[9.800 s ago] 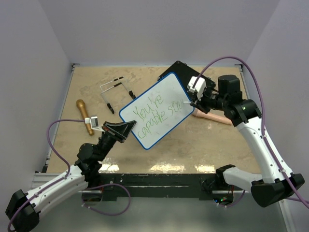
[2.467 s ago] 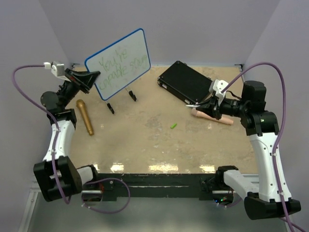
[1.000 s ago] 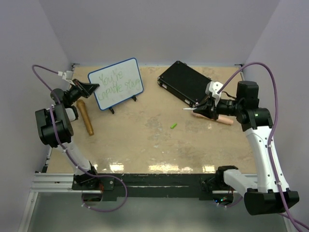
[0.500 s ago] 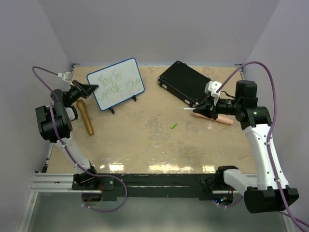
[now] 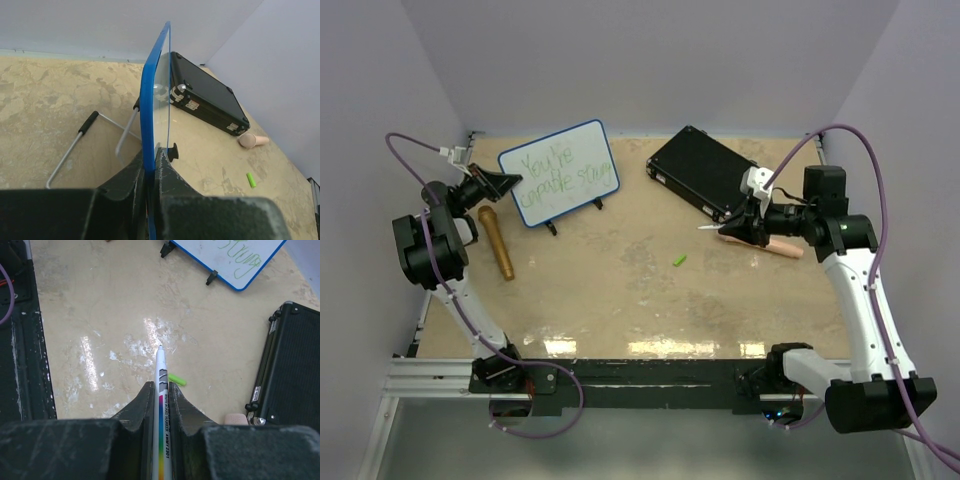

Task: Write a sentence on the whiteboard
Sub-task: Put down the whiteboard on the whiteboard stand.

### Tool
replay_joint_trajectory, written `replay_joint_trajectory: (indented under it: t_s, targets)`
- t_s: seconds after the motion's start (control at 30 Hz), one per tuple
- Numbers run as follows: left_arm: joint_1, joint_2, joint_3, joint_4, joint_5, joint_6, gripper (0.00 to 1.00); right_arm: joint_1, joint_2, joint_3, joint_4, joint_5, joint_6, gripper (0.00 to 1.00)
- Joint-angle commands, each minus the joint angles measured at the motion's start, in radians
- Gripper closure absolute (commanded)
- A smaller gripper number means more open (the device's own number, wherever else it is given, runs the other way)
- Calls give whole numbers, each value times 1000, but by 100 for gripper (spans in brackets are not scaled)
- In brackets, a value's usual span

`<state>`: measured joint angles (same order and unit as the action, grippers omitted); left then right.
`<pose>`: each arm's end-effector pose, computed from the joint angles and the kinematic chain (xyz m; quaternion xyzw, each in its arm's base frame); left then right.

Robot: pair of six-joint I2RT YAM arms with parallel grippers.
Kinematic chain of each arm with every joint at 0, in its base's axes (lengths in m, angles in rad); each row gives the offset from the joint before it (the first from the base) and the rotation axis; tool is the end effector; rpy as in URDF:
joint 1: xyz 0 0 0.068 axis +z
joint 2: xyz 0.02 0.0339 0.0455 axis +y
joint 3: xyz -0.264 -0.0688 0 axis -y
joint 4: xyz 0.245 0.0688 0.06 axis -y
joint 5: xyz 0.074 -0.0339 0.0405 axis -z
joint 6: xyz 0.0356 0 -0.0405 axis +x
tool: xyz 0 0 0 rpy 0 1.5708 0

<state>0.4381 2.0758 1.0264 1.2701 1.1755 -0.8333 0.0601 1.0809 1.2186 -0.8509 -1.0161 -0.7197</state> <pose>0.3828 0.1431 0.1812 0.0395 0.6755 -0.4673 0.5690 0.1982 0.0422 0.3788 -0.4891 0.6581 0.3009 0.4870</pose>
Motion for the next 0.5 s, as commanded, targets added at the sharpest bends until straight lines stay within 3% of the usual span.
replay_joint_trajectory:
  t_s: [0.0, 0.23, 0.47]
  targets:
    - [30, 52, 18, 624, 13, 178, 90, -3, 11, 29, -23, -19, -27, 100]
    - [30, 67, -37, 624, -5, 247, 87, -3, 19, 35, -34, -16, -34, 100]
    - [36, 46, -80, 615, -36, 283, 72, -3, 16, 32, -28, -18, -35, 100]
